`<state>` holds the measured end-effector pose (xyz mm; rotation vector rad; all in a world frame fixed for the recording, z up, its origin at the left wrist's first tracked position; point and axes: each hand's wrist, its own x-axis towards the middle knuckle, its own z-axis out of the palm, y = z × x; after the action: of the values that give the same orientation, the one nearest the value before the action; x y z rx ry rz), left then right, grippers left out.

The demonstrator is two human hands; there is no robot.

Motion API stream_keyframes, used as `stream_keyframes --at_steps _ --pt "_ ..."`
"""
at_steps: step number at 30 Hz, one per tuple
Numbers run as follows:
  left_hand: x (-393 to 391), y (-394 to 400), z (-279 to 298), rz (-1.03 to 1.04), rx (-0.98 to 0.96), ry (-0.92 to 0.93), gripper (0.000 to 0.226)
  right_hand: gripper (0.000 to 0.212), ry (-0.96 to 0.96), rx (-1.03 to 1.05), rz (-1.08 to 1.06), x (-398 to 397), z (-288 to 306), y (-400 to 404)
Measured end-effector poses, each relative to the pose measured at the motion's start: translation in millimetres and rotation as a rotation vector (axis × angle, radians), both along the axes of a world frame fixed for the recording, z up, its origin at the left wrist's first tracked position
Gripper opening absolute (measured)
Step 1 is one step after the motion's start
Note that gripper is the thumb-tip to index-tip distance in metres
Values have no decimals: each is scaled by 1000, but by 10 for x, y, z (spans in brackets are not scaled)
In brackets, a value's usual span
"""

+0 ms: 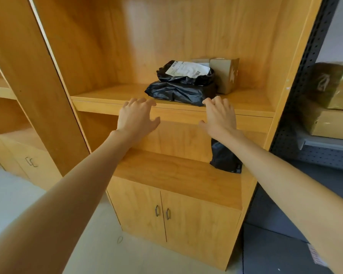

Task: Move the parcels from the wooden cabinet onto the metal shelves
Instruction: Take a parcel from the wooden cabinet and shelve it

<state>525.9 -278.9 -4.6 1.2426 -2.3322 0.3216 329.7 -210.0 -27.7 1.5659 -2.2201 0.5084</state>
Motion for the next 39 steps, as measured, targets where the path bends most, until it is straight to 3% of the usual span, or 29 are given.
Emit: stream_keyframes --at_steps 16,31,39 --pt "42 -1404 175 -384 -84 -11 48 53 -33 -43 -360 409 159 -589" --pt "-1332 -2079 681 -435 -155 101 45 59 29 -114 -431 -912 643 -1268" --pt "-2081 -2385 916 -474 -181 107 43 75 -80 -87 -381 -1620 863 -1665"
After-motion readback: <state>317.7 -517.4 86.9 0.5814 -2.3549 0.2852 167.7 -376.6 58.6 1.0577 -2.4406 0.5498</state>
